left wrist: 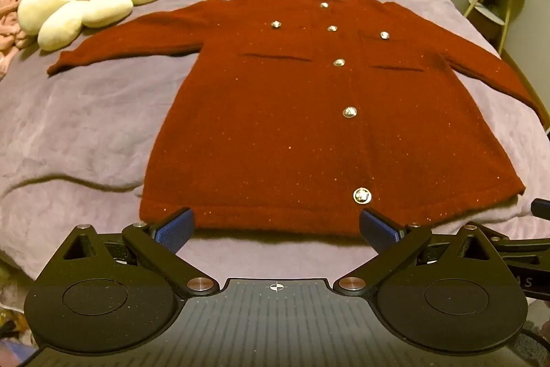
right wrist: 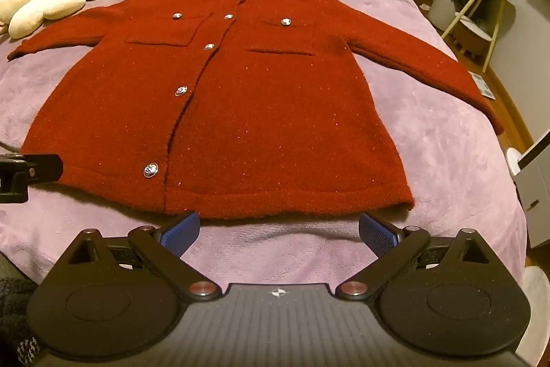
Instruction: Fold small clothes
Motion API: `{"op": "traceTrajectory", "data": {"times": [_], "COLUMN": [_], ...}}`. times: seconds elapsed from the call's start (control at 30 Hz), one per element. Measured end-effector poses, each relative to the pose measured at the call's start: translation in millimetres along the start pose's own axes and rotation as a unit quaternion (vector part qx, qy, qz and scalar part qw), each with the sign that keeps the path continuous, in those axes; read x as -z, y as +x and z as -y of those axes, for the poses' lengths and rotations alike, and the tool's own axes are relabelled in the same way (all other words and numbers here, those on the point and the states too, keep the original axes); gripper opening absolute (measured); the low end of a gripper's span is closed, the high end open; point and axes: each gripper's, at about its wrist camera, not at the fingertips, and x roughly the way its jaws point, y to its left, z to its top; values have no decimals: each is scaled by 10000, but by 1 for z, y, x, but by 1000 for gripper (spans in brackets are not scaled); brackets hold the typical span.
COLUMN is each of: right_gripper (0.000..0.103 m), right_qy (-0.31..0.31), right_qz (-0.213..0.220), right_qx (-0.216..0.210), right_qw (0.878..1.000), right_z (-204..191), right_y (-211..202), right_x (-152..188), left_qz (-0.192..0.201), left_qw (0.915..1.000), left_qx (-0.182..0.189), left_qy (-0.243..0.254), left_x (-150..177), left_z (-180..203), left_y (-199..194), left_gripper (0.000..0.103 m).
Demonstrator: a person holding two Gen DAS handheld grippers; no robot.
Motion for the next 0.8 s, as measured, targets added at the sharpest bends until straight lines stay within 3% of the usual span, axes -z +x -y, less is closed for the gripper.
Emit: {"op": "traceTrajectory", "data": {"times": [0.8], "right_gripper": [99], "right_qy": [16], "right_qz": [74], "right_qx": [-29], "right_qw": [10000], "right_z": [2], "right_y": [-2], "right_x": [2], "left_qz": [-70], "left_qw": [9999], "left_qx": [-79], "left_qy": [-5], "left_x": [-3], "left_z": [6], "left_y": [-3], "left_gripper": [103]}}
